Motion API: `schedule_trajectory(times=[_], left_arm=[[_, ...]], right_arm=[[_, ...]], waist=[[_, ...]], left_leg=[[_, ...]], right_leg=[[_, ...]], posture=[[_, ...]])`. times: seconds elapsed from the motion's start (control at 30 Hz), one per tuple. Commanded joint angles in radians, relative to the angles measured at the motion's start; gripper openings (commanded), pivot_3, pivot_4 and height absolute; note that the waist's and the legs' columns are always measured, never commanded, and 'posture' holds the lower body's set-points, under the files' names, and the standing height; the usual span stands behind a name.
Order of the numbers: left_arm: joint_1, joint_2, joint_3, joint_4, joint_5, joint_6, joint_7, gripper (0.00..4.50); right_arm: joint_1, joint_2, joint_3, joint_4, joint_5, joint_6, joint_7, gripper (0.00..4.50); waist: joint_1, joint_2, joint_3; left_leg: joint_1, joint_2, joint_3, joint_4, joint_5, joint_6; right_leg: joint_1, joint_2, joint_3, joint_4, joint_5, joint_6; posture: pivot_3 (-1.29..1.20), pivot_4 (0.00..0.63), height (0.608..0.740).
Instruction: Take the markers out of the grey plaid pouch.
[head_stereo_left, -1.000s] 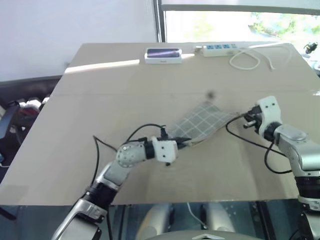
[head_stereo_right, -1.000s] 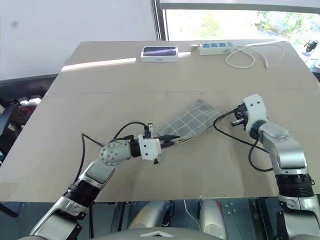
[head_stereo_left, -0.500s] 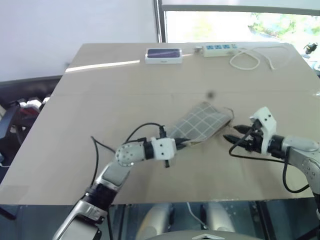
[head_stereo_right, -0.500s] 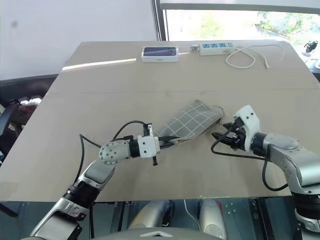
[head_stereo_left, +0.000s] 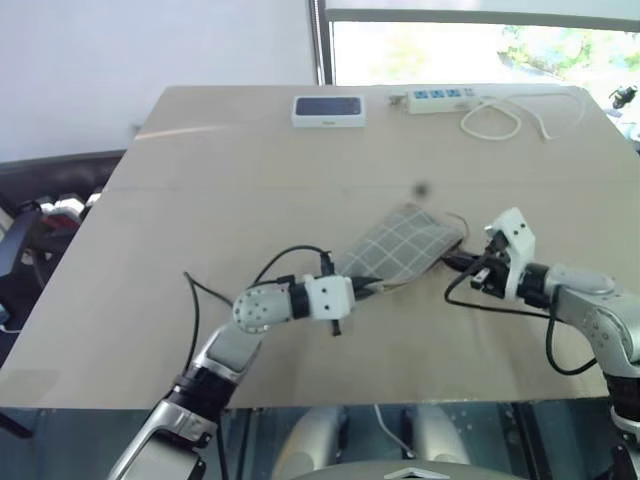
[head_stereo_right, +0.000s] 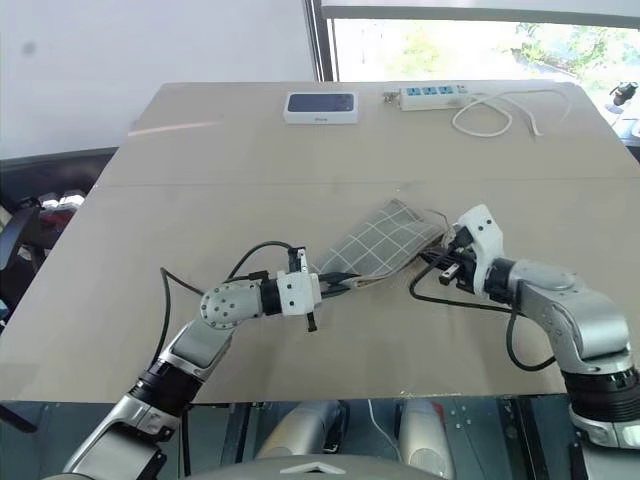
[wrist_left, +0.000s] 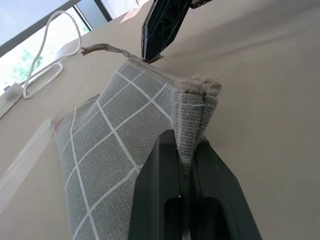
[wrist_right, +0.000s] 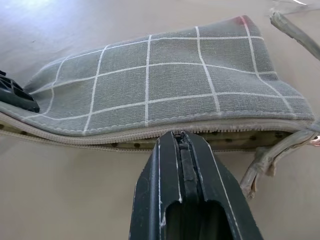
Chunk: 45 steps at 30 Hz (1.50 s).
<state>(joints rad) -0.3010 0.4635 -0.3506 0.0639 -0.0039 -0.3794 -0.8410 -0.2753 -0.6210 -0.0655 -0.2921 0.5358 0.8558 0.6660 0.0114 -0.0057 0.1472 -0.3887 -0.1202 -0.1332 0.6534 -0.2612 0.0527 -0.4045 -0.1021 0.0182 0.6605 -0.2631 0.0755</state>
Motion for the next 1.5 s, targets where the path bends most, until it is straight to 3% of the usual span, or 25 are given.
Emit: schedule_trajectory(times=[0.03,0.33,0.37,0.43,0.57,0.63,0.67,0.97,1.17,1.5], left_arm=[[0.009,-0.007,0.01,-0.069,-0.035,0.007,-0.012,0.0],[0.003,-0.039,0.033,-0.147,-0.129,0.122,-0.024,0.0],[0.003,-0.043,0.034,-0.158,-0.141,0.138,-0.025,0.0],[0.004,-0.051,0.035,-0.175,-0.162,0.167,-0.031,0.0],[0.005,-0.065,0.043,-0.219,-0.245,0.27,-0.055,0.0],[0.002,-0.077,0.057,-0.246,-0.305,0.346,-0.059,0.0],[-0.001,-0.083,0.065,-0.26,-0.338,0.387,-0.059,0.0],[-0.023,-0.127,0.133,-0.378,-0.679,0.784,-0.055,0.0],[-0.018,-0.138,0.165,-0.392,-0.823,0.923,-0.082,0.0],[-0.016,-0.192,0.185,-0.339,-0.859,0.997,-0.094,0.0]], right_arm=[[-0.025,0.012,0.017,0.019,-0.018,-0.044,0.006,0.03],[-0.039,0.01,0.072,0.04,-0.069,-0.09,0.029,0.03],[-0.039,0.005,0.076,0.032,-0.069,-0.088,0.035,0.53],[-0.042,-0.009,0.089,0.017,-0.076,-0.09,0.049,1.07],[-0.065,-0.067,0.152,-0.053,-0.109,-0.089,0.09,3.0],[-0.089,-0.098,0.179,-0.101,-0.12,-0.074,0.103,4.22],[-0.103,-0.113,0.19,-0.124,-0.124,-0.063,0.109,4.48],[-0.326,-0.303,0.305,-0.283,-0.124,0.1,0.231,4.48],[-0.411,-0.393,0.406,-0.28,-0.151,0.135,0.336,4.48],[-0.408,-0.24,0.637,-0.044,-0.359,-0.075,0.352,4.48]], waist=[[0.0,0.0,0.0],[0.0,0.0,0.0],[0.0,0.0,0.0],[0.0,0.0,0.0],[-0.001,0.0,0.0],[-0.002,0.0,0.0],[-0.002,0.0,0.0],[0.0,0.0,0.0],[0.0,-0.001,0.0],[-0.001,-0.001,0.0]], left_leg=[[0.0,0.0,0.0,0.0,0.0,0.0],[0.0,0.0,0.0,0.0,0.0,0.0],[0.0,0.0,0.0,0.0,0.0,0.0],[0.0,0.0,0.0,0.0,0.0,0.0],[0.0,0.0,0.0,0.0,0.0,0.0],[-0.001,0.0,0.0,0.001,0.0,0.0],[-0.001,0.0,0.0,0.001,0.0,0.0],[-0.009,0.0,-0.002,0.007,0.0,0.0],[-0.01,0.0,-0.002,0.009,0.0,0.0],[-0.01,0.0,-0.002,0.011,0.0,0.0]], right_leg=[[0.0,0.0,0.0,0.0,0.0,0.0],[0.0,0.0,0.0,0.0,0.0,0.0],[0.0,0.0,0.0,0.0,0.0,0.0],[0.0,0.0,0.0,0.0,0.0,0.0],[0.0,0.0,0.0,0.0,0.0,0.0],[-0.001,0.0,0.0,0.0,0.0,0.0],[-0.001,0.0,0.0,0.0,0.0,0.0],[-0.005,0.0,-0.003,0.001,0.0,0.0],[-0.005,0.0,-0.002,0.001,0.0,0.0],[-0.005,0.0,-0.002,0.002,0.0,0.0]], posture=[[0.0,0.15,0.738],[0.0,0.15,0.738],[0.0,0.15,0.738],[0.0,0.15,0.738],[0.0,0.15,0.738],[0.0,0.15,0.738],[0.0,0.15,0.738],[0.0,0.15,0.738],[0.0,0.15,0.738],[0.0,0.15,0.738]])
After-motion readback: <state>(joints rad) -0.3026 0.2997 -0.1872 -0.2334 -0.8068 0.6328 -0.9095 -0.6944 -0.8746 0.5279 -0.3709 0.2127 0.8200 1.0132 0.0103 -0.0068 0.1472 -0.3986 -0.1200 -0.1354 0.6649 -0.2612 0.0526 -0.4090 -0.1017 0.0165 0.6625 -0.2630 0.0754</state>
